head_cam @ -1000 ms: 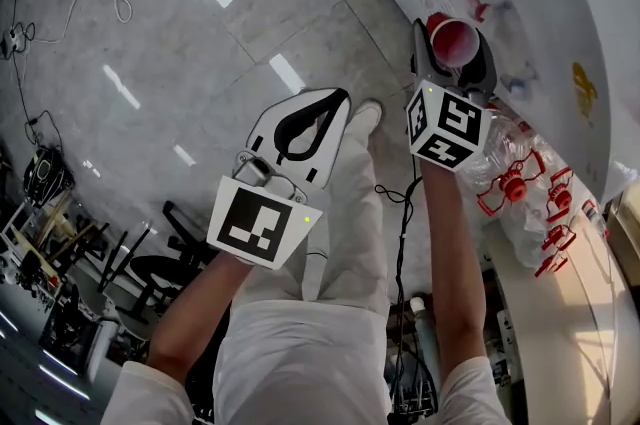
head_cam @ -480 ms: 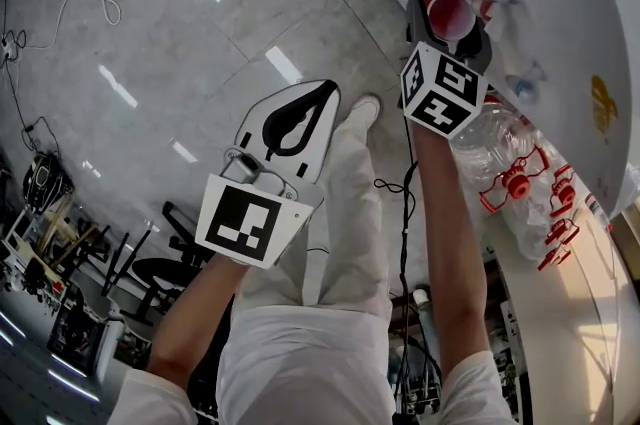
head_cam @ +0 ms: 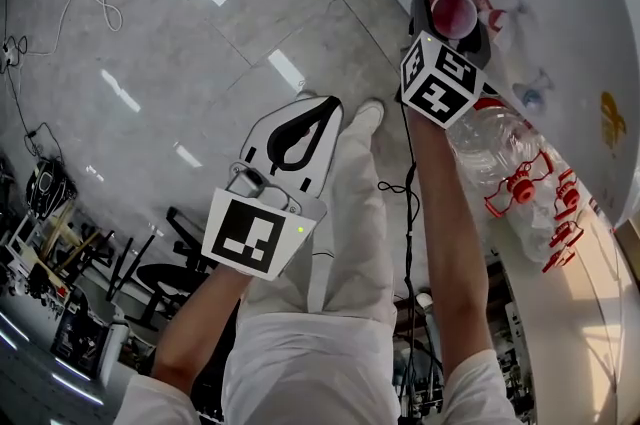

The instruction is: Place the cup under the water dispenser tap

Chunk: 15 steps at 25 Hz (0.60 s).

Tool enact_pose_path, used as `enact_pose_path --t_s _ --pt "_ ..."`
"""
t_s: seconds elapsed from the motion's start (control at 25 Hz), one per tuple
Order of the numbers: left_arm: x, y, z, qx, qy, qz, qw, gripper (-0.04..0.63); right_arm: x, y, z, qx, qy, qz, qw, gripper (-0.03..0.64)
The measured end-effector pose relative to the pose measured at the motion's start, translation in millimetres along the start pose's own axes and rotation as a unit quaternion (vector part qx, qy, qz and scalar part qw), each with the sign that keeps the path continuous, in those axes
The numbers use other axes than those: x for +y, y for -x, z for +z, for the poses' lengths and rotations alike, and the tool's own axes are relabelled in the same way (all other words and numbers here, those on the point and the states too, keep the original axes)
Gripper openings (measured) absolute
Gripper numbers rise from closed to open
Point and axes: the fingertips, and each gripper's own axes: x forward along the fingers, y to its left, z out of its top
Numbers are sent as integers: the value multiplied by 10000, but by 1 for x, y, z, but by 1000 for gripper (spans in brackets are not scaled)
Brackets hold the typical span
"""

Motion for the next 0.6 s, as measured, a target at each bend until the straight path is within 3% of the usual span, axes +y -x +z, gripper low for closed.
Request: enact_pose_path --t_s 0.32,0.6 --pt "6 5 -3 22 21 12 10000 0 -3 -10 -8 46 -155 -438 9989 388" --pt "12 12 -7 65 33 79 9999 0 -3 -10 -11 39 -167 -528 9985 388"
